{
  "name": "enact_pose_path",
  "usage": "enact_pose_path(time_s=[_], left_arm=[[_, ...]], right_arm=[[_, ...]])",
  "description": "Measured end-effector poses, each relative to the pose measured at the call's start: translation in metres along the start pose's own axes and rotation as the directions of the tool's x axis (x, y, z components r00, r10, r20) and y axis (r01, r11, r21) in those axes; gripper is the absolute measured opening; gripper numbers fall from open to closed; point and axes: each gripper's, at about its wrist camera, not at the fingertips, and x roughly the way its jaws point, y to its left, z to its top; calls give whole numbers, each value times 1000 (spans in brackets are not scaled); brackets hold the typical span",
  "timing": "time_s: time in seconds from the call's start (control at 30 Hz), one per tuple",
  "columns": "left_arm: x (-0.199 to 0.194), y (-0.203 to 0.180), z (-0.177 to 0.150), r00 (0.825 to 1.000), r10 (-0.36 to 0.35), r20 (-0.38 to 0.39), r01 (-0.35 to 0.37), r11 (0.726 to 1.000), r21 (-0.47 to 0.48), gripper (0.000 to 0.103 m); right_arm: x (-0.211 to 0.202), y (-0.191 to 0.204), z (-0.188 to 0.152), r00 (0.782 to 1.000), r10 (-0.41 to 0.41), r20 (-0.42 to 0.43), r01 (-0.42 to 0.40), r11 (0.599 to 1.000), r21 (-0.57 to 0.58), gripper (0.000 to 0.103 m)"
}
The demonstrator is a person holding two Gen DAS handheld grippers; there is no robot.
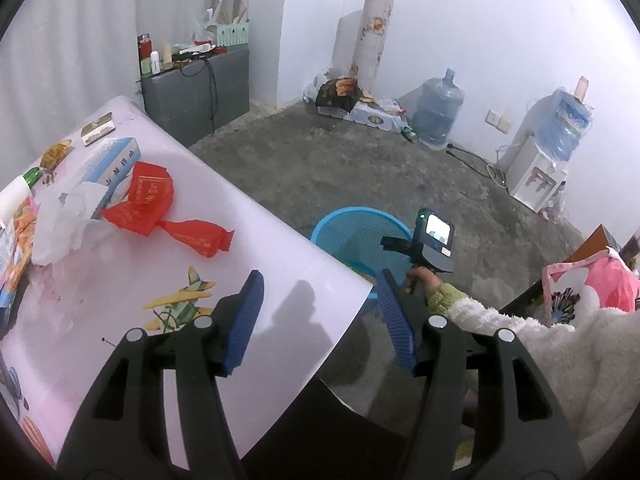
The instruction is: Collect trash
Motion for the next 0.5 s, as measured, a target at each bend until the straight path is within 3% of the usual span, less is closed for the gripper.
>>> enact_pose_path(time_s=[0.23, 0.5], left_arm=[[-15, 1, -6, 999, 2, 33, -1, 1000, -7, 58], [-17, 6, -3, 997, -53, 50, 55, 998, -44, 63]], right_arm=[[-22, -9, 9, 999, -18, 29, 17, 1000, 13, 83], [-91, -6, 2, 993, 12, 119, -4, 998, -68, 83]])
